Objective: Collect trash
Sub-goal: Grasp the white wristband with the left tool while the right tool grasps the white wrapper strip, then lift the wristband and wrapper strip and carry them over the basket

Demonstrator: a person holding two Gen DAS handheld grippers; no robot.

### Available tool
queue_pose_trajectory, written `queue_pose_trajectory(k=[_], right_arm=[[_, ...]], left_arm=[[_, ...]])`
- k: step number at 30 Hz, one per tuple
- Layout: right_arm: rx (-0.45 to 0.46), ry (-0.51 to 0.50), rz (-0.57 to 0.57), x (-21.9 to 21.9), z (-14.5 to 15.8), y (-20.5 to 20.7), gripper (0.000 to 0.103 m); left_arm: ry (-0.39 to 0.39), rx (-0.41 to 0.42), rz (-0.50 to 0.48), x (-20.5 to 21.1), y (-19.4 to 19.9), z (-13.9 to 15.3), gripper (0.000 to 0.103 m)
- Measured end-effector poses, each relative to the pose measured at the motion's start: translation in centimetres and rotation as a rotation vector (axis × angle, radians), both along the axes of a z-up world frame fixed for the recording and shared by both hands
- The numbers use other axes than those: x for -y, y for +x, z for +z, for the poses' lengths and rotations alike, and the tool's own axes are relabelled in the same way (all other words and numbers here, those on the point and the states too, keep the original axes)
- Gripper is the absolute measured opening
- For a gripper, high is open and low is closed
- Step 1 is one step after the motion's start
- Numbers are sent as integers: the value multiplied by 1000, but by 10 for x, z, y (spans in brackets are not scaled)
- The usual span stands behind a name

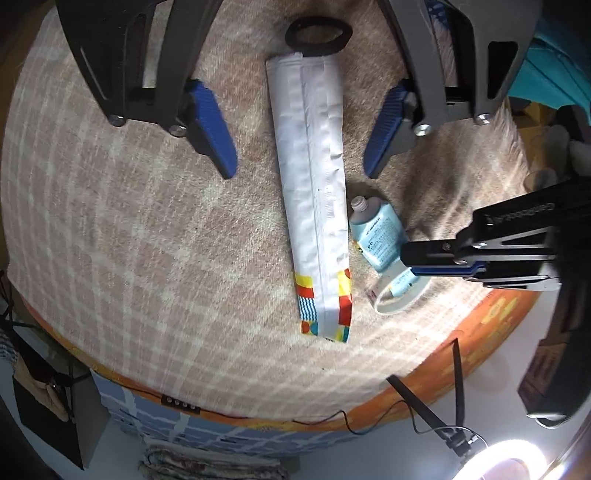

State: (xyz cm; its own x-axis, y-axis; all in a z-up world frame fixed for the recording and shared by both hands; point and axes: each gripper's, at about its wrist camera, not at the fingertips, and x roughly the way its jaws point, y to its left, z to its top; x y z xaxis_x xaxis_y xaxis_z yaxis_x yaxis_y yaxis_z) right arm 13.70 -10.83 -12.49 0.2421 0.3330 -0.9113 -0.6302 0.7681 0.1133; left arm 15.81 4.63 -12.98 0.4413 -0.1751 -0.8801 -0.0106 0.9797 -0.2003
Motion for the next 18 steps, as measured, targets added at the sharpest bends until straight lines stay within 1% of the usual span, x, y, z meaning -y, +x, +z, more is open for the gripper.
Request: queue_pose_trajectory(k=[2, 5, 8, 13, 18], right_arm=[[12, -9, 2, -1, -2, 1, 51], [13, -2, -6, -1, 0, 3, 27], [-13, 49, -35, 4, 2, 8, 17], [9, 76, -60, 4, 7, 10, 15], [55, 120, -82, 9, 26, 10, 14]], left_arm=[[-3, 8, 7, -4, 1, 3, 5], [-12, 24, 28, -12, 1, 7, 4], [-23, 42, 47, -18, -2, 12, 4], [-39, 69, 60, -26, -3, 22, 4], [-64, 92, 77, -33, -9, 33, 4]])
